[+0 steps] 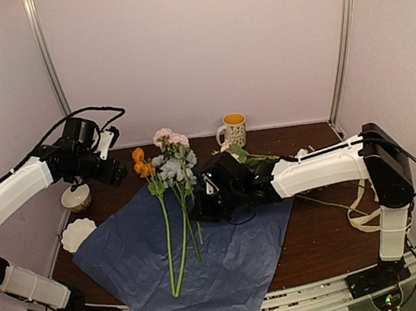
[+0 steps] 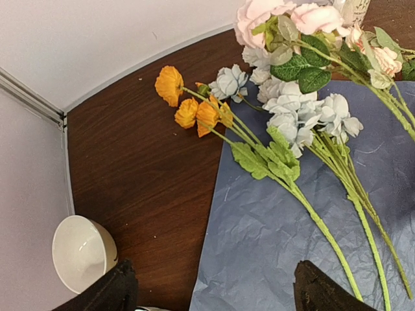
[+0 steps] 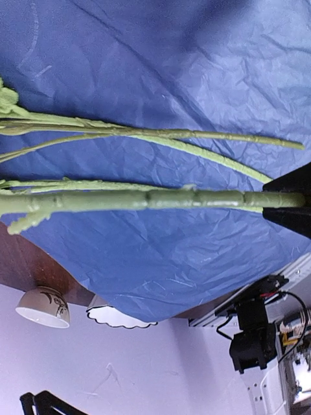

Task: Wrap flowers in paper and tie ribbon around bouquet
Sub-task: Place the fake flower on the flattened wrapping paper.

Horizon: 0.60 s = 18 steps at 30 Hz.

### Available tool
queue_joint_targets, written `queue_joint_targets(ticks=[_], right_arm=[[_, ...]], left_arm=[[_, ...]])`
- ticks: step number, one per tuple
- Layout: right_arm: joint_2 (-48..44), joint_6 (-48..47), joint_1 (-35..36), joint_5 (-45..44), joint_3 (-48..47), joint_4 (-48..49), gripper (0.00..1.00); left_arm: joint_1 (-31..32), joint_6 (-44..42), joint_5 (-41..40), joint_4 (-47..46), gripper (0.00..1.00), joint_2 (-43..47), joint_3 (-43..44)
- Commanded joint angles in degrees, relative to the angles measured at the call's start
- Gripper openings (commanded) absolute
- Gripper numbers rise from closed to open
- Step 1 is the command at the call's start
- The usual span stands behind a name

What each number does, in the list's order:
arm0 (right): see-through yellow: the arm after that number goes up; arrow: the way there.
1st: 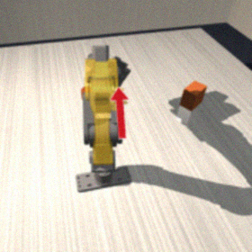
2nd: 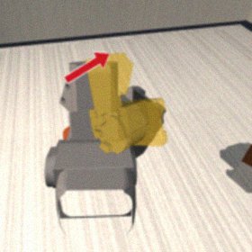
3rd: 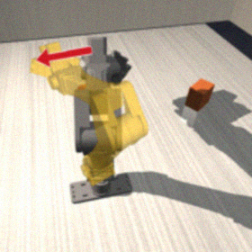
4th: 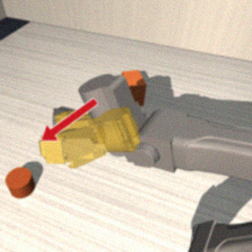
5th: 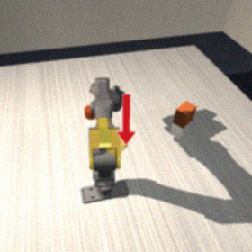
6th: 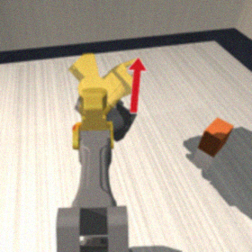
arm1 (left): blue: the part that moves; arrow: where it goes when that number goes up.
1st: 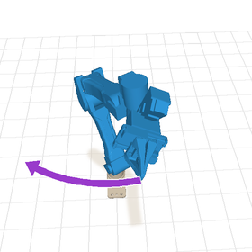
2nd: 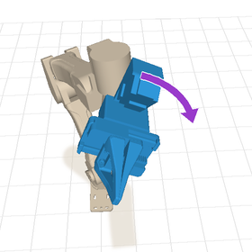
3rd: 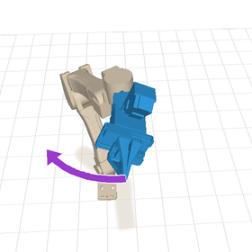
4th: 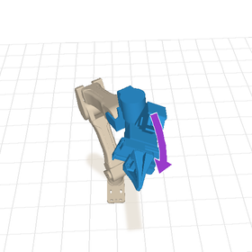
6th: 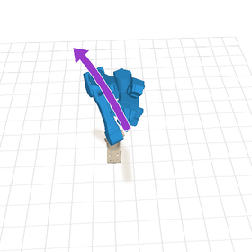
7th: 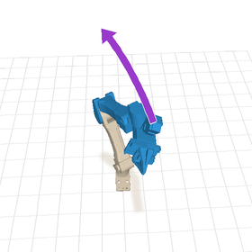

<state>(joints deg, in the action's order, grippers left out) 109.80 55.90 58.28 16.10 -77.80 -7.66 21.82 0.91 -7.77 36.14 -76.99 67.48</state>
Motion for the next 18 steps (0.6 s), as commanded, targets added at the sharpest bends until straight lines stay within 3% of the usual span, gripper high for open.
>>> queue_joint_targets(ticks=[1,6,10,13,18], right_arm=[[1.89,6.36,-0.12,2.39,-2.15,6.87,0.00],[3.68,2.90,0.36,3.62,-6.81,0.83,0.06],[3.83,0.97,0.41,3.40,-8.16,-3.07,0.24],[3.25,-5.33,0.58,0.10,-11.51,-12.57,0.31],[-1.00,-21.07,0.29,-8.41,-17.52,-30.42,0.34]], left_arm=[[0.21,-0.83,-0.58,-0.90,0.86,0.34,0.10],[0.16,-0.74,0.06,-0.90,0.86,0.14,0.19],[0.16,-0.84,-0.02,-0.90,0.86,-0.17,0.19],[0.15,-0.91,-0.16,-0.82,0.86,-0.23,0.15],[0.17,-0.99,0.21,-0.67,0.86,-0.39,0.21]])
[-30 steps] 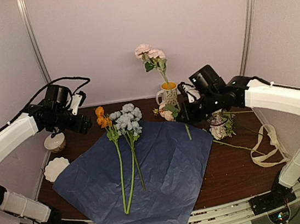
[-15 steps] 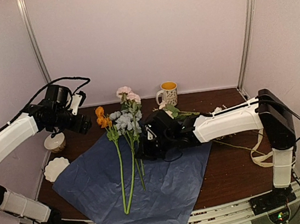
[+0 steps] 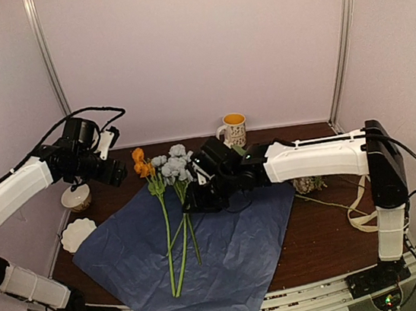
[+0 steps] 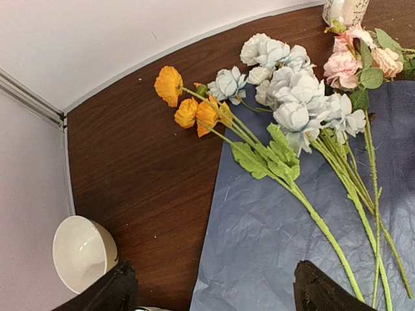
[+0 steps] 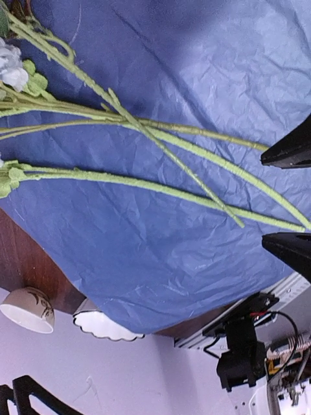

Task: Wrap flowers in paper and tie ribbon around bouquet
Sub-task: Place the fake flower on the flattened wrapping paper, then pick up the fake flower from the center of the board.

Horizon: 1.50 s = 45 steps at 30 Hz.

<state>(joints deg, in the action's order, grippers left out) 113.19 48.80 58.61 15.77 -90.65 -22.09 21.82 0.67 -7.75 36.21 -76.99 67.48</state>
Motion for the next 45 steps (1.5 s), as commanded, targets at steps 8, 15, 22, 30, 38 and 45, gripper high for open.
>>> queue_joint_targets(ticks=[8,15,22,30,38,45], right_arm=[[-8.55,-43.93,-15.36,-40.72,-14.50,-50.24,0.37],[-4.40,-58.36,-29.41,-64.30,-5.69,-59.41,0.42],[-2.66,-72.65,-34.27,-62.55,-1.09,-47.84,0.51],[4.15,-76.54,-39.36,-58.37,-3.98,-43.11,0.49],[7.15,-77.93,-41.98,-57.82,-4.66,-38.87,0.31],[1.65,-78.13,-41.91,-61.66,-1.78,-36.33,0.00]], left_arm=[[0.17,-0.91,0.46,-0.63,0.86,-1.57,0.45],[0.17,-1.37,-0.65,-0.67,0.86,-1.90,0.24],[0.22,-1.75,-0.77,-0.53,0.86,-2.61,0.46],[0.13,-2.25,-1.19,-0.62,0.86,-2.87,0.37],[0.10,-2.34,-1.23,-0.62,0.86,-2.93,0.37],[0.09,-2.23,-0.37,-0.65,0.86,-2.73,0.45]])
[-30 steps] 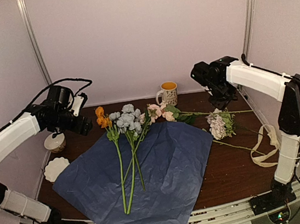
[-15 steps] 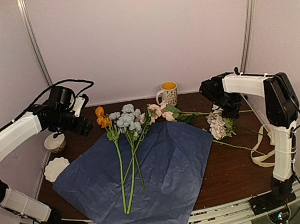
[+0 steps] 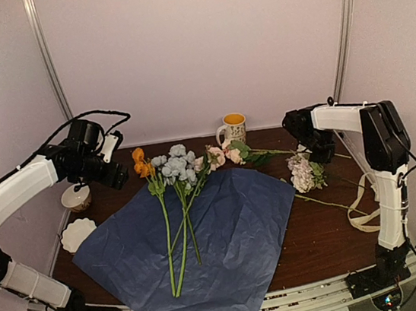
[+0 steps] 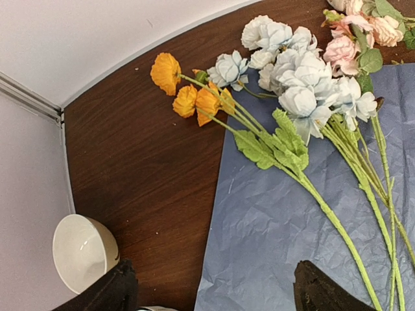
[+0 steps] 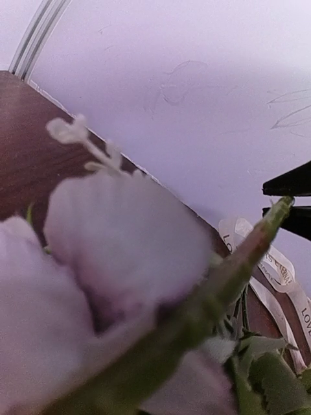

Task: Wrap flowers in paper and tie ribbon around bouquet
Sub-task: Pick up the fake flower from the center of the board, then place the fake flower on the flattened wrapping paper.

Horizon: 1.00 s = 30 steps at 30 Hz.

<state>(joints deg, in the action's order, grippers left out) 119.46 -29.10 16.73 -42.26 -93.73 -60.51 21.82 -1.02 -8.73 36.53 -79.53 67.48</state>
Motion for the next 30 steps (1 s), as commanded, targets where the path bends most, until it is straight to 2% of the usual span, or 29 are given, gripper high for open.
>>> queue_joint_targets(ticks=[1,6,11,16,18,20,21,23,26,28,30], right_arm=[[-5.90,-0.17,-0.03,-4.71,1.93,2.14,0.00],[-12.56,1.15,0.85,-8.91,4.81,2.33,0.00],[-21.26,2.29,5.11,-13.60,7.73,1.36,0.00],[-27.31,9.91,11.37,-9.83,1.43,-7.68,0.00],[-27.49,17.07,14.65,-1.34,-4.72,-13.15,0.00],[-26.93,25.08,18.77,11.83,-9.92,-15.43,0.00],[-27.13,28.83,20.82,20.49,-10.12,-13.47,0.00],[-28.59,36.75,23.93,39.60,-5.65,-3.53,0.00],[-29.54,55.79,27.00,62.42,6.89,20.86,0.00],[-27.21,69.50,29.11,70.90,12.47,34.86,0.00],[-23.79,77.16,32.79,72.02,14.20,44.43,0.00]], left_arm=[[0.10,-0.56,0.89,-0.94,0.86,-0.14,0.46],[0.10,-0.48,0.92,-0.94,0.86,0.48,0.46],[0.14,-0.35,0.65,-0.96,0.86,1.57,0.46],[0.11,0.31,0.58,-0.94,0.86,2.59,0.46],[0.15,0.42,0.71,-1.07,0.86,2.99,0.41],[0.09,0.48,0.59,-1.40,0.86,3.44,0.16],[0.11,0.57,0.42,-1.50,0.86,3.56,0.07],[0.14,0.65,0.09,-1.71,0.86,3.80,-0.06],[0.18,0.76,-0.26,-1.81,0.86,4.00,-0.03],[0.14,0.75,-0.69,-1.81,0.86,4.05,-0.14],[0.08,0.84,-0.92,-1.84,0.86,4.19,-0.23]])
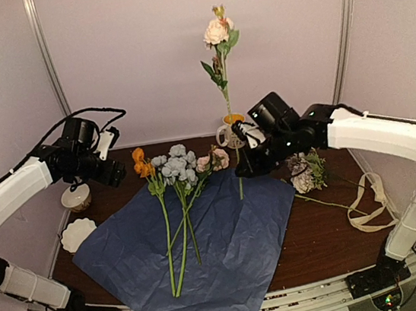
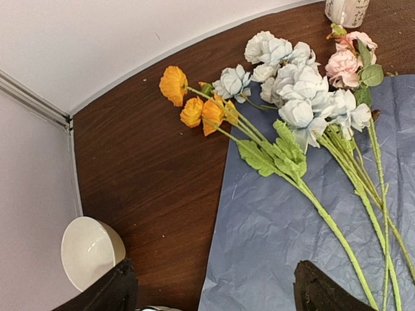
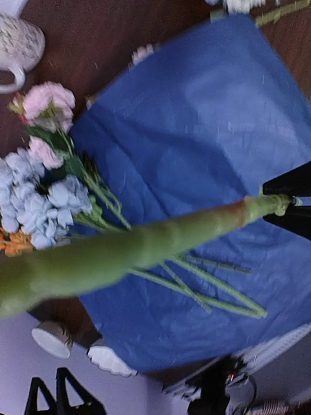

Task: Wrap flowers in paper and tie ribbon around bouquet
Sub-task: Place the fake flower on the flattened wrapping paper.

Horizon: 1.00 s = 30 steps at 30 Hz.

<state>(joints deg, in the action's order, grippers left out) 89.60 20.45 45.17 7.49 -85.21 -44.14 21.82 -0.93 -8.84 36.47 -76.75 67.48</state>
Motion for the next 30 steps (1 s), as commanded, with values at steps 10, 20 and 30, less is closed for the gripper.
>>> queue_joint_targets(ticks=[10,20,30], right_arm=[[24.28,35.94,14.51,27.67,0.02,34.84,0.00],[25.00,25.81,14.59,24.60,-4.15,19.73,0.83],[9.21,-7.28,8.03,-32.42,-12.83,-19.58,1.00]], left_arm=[[0.07,0.62,-1.01,-1.88,0.86,2.27,-0.42],[0.12,0.50,-0.61,-1.86,0.86,1.96,-0.40],[0.13,0.47,0.02,-1.78,0.89,1.61,-0.29]])
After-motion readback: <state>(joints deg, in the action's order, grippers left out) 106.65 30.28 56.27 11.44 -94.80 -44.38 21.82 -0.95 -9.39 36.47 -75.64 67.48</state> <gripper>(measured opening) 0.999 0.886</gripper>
